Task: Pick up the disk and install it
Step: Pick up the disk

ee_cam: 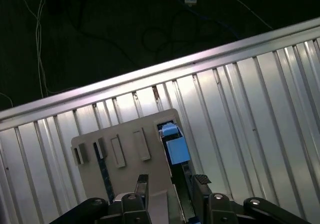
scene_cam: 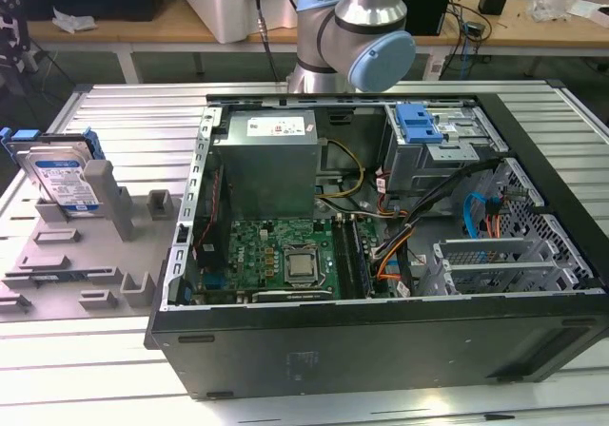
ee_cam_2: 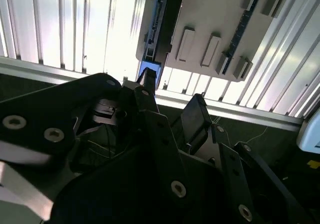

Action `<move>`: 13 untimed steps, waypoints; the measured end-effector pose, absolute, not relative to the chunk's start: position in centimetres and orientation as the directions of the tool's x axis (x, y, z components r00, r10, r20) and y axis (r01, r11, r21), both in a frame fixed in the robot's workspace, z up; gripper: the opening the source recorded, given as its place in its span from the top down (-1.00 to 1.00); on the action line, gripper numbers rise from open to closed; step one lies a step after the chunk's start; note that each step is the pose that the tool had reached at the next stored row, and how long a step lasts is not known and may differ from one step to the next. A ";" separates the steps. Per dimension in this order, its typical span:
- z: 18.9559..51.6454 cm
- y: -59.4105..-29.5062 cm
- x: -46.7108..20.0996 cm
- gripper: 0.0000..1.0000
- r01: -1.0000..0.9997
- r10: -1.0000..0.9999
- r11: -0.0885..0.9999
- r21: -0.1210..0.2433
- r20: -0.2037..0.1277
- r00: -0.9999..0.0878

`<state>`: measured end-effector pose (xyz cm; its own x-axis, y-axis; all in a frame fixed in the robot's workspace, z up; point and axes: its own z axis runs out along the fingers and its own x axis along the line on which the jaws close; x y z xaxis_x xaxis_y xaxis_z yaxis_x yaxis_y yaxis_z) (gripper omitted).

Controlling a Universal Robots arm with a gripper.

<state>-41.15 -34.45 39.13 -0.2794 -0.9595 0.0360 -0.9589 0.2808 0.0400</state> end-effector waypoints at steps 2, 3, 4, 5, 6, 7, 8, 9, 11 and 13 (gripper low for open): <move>39.1 -34.4 -41.2 0.04 -0.960 -0.960 0.279 0.035 0.036 -0.277; 39.1 -34.4 -41.1 0.04 -0.964 -0.964 0.266 0.020 0.035 -0.265; 39.1 -34.4 -41.1 0.04 -0.968 -0.968 0.249 0.011 0.036 -0.249; 39.1 -34.4 -41.1 0.04 -0.970 -0.970 0.243 0.009 0.036 -0.242; 39.1 -34.4 -41.1 0.04 -0.972 -0.971 0.236 0.009 0.037 -0.236; 39.1 -34.4 -41.2 0.04 -0.973 -0.973 0.230 0.008 0.039 -0.230; 39.1 -34.4 -41.2 0.04 -0.975 -0.974 0.223 0.008 0.039 -0.222; 39.1 -34.4 -41.2 0.04 -0.978 -0.977 0.208 0.008 0.040 -0.208; 39.1 -34.4 -41.2 0.04 -0.990 -0.990 0.138 0.008 0.040 -0.137; 39.1 -34.4 -41.2 0.04 -0.996 -0.995 0.091 0.008 0.040 -0.091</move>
